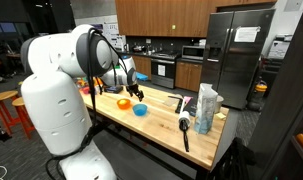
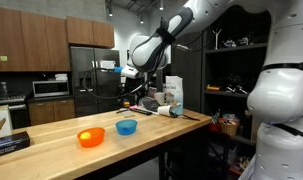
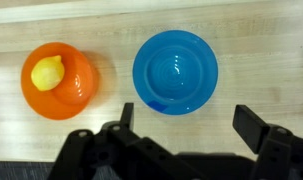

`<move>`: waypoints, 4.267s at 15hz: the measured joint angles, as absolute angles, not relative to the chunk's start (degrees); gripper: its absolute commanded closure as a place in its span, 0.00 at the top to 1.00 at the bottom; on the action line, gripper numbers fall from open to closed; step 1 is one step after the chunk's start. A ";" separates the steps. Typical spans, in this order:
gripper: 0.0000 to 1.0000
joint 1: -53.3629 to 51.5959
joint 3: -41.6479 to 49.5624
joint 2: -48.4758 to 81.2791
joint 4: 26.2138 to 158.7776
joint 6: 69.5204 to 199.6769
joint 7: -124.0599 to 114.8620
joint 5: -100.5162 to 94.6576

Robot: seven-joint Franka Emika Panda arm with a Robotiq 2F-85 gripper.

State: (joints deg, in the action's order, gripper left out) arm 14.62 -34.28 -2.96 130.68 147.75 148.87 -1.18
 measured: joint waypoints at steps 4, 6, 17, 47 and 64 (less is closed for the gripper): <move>1.00 1.41 -22.62 -9.16 133.75 146.40 148.65 -3.82; 1.00 -2.17 -18.14 -11.82 136.08 145.87 148.77 -4.54; 1.00 -13.37 -6.34 -18.52 147.72 147.16 148.77 -4.36; 1.00 -15.75 0.36 -20.73 151.35 159.74 148.83 -8.04; 1.00 -19.48 4.38 -20.73 151.87 160.17 148.87 -11.88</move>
State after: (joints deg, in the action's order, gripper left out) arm -19.48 4.38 -20.73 151.87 160.17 148.87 -11.88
